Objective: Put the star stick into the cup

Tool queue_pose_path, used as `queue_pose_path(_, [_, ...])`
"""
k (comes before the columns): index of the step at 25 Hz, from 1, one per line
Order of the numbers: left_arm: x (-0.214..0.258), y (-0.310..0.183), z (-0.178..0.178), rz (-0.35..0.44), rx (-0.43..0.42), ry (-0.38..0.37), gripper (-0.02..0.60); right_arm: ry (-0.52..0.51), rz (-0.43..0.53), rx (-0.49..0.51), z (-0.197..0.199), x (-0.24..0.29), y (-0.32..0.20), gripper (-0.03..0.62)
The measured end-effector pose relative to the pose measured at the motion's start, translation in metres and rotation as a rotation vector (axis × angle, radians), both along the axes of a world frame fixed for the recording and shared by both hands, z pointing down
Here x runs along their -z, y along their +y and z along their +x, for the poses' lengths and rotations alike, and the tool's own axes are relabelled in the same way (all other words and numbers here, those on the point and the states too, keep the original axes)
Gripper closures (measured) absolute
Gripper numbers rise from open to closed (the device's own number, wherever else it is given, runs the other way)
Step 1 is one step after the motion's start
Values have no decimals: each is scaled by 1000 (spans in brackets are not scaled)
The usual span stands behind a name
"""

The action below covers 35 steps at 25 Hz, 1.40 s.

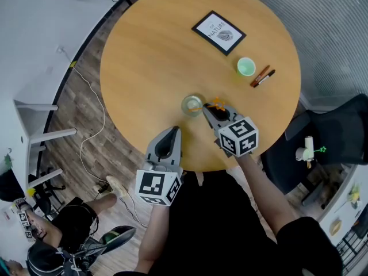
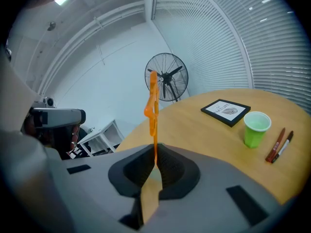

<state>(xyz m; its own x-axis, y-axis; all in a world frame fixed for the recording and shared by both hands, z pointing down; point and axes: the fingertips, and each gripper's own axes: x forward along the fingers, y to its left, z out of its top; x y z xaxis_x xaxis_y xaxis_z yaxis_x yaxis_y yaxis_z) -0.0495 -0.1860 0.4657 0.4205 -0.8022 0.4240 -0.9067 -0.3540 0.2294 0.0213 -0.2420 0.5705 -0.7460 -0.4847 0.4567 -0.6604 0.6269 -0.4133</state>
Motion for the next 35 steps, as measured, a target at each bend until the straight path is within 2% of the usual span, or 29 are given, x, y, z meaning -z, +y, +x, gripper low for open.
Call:
queue_pose_path(24, [4,11,-1,15,9,3,581,66,-7,9,4,-11,10,548])
queue_pose_path(35, [6,16,4,19,12,0,581,63,-13,2,11,-10,13,530])
